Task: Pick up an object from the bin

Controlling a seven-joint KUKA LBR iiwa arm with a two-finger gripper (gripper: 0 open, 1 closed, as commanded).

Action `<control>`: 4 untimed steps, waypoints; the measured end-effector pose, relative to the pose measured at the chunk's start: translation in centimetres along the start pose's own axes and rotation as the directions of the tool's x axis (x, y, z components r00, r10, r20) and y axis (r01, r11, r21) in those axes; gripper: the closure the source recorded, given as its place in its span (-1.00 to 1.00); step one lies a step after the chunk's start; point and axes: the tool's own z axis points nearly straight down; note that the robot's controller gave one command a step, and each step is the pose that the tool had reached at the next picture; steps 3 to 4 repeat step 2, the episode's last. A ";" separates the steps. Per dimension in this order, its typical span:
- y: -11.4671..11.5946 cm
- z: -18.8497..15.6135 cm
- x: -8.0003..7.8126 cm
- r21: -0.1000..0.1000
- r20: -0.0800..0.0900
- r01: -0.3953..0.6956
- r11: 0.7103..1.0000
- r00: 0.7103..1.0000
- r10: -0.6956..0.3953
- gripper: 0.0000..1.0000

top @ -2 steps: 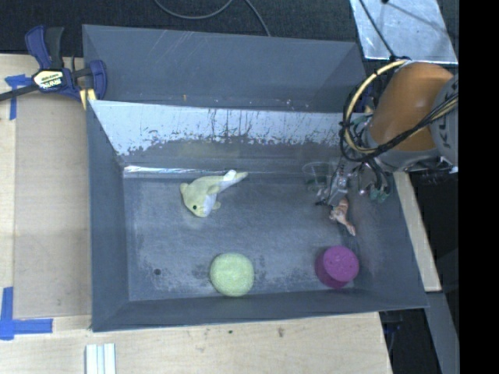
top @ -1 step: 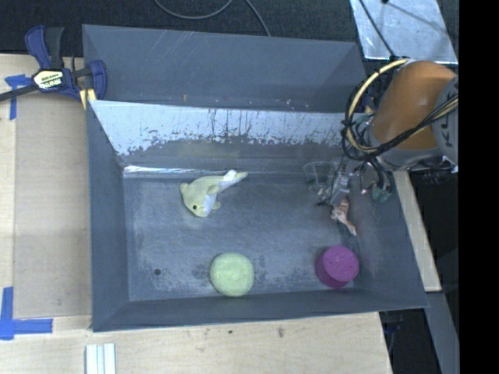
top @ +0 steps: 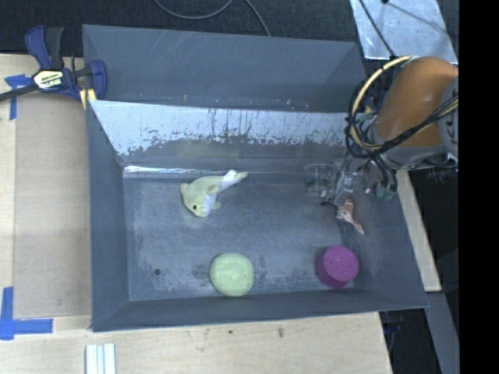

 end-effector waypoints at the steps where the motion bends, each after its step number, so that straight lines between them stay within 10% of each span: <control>1: 0.0 -1.7 0.2 0.002 -0.014 0.000 1.000 1.000 0.000 1.00; 4: 0.0 -3.7 0.0 0.002 -0.013 0.000 1.000 1.000 0.000 1.00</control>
Offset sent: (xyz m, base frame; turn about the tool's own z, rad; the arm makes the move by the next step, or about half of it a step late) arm 0.0000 0.0001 0.0410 0.0000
